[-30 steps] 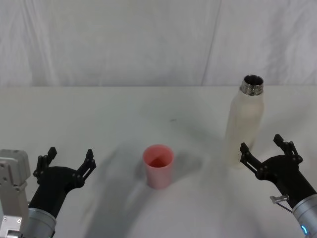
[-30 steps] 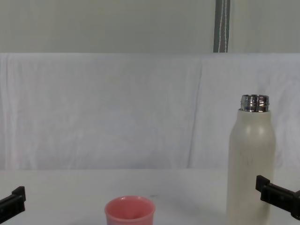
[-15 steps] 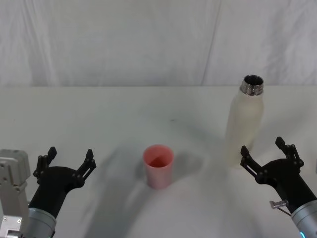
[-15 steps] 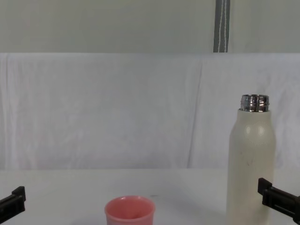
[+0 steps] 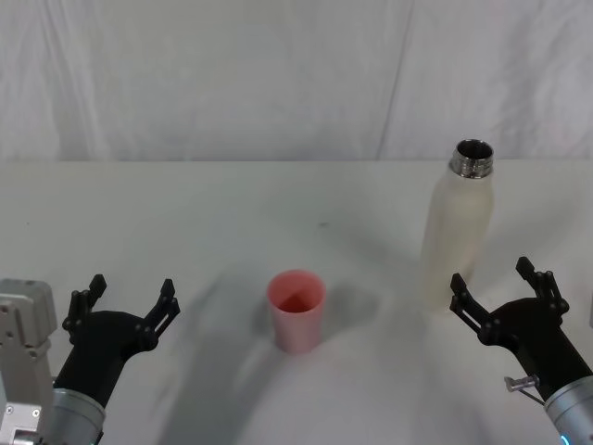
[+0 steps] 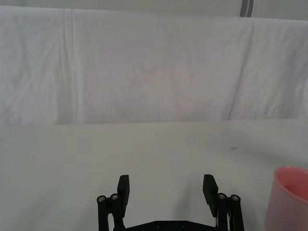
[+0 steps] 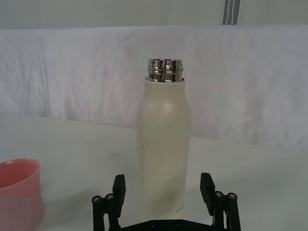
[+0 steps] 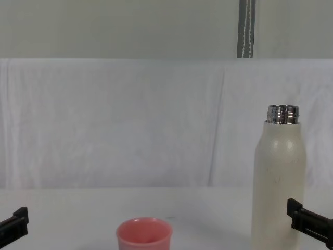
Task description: Grasp the thermos with one hand and pour water into the cup lid.
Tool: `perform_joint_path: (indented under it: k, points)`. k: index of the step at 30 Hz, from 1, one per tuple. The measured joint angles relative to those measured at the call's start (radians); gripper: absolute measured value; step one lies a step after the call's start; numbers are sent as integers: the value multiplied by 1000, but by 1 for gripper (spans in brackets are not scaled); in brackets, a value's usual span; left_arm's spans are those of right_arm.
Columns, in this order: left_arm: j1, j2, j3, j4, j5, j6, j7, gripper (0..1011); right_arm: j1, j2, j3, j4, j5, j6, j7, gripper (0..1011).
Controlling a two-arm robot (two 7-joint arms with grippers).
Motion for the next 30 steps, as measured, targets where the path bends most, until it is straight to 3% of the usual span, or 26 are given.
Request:
perform_joint_path:
  k: [30]
  points:
    - [0,0,0,0,0,0,0,1001,1,2,-1,0,2,2,0,1001]
